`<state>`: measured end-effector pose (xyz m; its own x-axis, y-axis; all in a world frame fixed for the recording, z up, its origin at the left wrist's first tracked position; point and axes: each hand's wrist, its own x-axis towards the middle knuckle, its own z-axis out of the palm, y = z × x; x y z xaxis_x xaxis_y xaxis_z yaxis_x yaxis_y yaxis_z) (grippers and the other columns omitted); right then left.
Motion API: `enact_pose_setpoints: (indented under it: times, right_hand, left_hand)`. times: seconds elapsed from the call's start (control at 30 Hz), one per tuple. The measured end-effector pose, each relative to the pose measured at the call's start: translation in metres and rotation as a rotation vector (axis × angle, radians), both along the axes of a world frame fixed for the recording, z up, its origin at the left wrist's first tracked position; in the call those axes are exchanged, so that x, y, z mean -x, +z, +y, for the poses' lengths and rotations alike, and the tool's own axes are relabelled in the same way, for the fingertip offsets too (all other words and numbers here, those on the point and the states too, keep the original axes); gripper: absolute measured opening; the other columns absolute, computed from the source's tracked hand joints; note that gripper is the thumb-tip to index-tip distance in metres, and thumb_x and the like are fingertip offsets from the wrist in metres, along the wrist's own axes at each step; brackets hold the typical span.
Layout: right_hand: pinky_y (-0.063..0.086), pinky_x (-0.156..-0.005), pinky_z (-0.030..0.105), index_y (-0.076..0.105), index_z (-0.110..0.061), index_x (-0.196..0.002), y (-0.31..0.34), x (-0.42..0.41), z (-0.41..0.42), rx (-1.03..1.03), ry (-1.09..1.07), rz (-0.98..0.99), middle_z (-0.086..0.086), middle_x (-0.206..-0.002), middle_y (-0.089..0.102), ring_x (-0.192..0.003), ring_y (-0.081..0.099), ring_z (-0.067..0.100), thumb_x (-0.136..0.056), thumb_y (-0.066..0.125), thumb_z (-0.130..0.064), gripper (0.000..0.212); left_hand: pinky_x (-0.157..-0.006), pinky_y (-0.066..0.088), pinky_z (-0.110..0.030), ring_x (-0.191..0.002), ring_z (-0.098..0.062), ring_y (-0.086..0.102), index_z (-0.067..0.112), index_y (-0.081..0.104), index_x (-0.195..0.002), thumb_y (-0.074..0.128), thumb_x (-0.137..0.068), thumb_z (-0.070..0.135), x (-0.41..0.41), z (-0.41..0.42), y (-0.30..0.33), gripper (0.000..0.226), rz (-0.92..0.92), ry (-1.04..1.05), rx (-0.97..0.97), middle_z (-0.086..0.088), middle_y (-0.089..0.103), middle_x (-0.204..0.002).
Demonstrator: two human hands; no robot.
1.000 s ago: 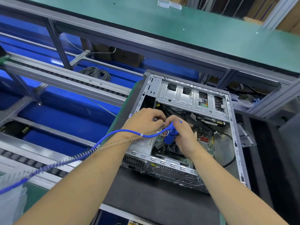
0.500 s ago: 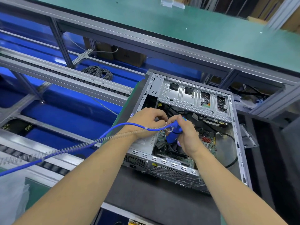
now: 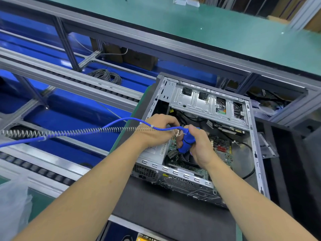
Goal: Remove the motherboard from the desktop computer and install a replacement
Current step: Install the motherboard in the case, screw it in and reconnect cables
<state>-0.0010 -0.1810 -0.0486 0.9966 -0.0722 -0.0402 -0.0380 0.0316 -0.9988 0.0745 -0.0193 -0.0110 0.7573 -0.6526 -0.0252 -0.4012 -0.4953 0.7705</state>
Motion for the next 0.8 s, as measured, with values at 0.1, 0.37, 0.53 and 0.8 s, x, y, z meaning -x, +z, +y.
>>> enact_pose_setpoints:
  times: [0.1, 0.37, 0.53, 0.8]
  right_hand:
    - [0.046, -0.067, 0.038, 0.061, -0.016, -0.060, -0.0049, -0.0016, -0.0051, 0.032, -0.027, -0.012, 0.009, -0.060, 0.060, -0.060, 0.053, 0.024, -0.086, 0.044, -0.051, 0.047]
    - [0.045, -0.060, 0.031, 0.053, -0.005, -0.060, -0.0078, -0.0013, -0.0025, 0.077, 0.039, -0.067, 0.007, -0.057, 0.058, -0.056, 0.051, 0.022, -0.081, 0.042, -0.038, 0.041]
    - [0.044, -0.056, 0.029, 0.048, 0.007, -0.064, -0.0068, -0.0030, -0.0028, 0.011, 0.080, -0.110, 0.009, -0.055, 0.055, -0.052, 0.048, 0.023, -0.080, 0.045, -0.036, 0.046]
    - [0.044, -0.055, 0.026, 0.058, -0.008, -0.059, -0.0019, -0.0030, -0.0028, -0.028, 0.102, -0.114, 0.014, -0.053, 0.051, -0.049, 0.048, 0.022, -0.078, 0.046, -0.035, 0.035]
  left_hand:
    - [-0.066, 0.055, -0.038, -0.067, -0.005, 0.061, 0.034, 0.071, -0.087, 0.058, -0.087, 0.029, -0.0028, 0.0006, -0.0043, 0.013, -0.009, 0.013, 0.006, 0.018, 0.066, -0.072]
    - [-0.070, 0.051, -0.031, -0.070, 0.005, 0.056, 0.029, 0.072, -0.093, 0.061, -0.086, 0.026, -0.0043, 0.0029, -0.0034, 0.013, -0.048, -0.037, 0.014, 0.023, 0.064, -0.074]
    - [-0.073, 0.054, -0.034, -0.073, 0.000, 0.056, 0.030, 0.072, -0.092, 0.059, -0.085, 0.029, -0.0041, 0.0033, -0.0029, 0.015, -0.037, -0.029, 0.011, 0.016, 0.067, -0.081]
    - [-0.079, 0.056, -0.039, -0.078, -0.004, 0.061, 0.032, 0.071, -0.091, 0.050, -0.077, 0.035, -0.0009, 0.0023, 0.0031, 0.025, -0.027, -0.007, -0.031, 0.014, 0.069, -0.083]
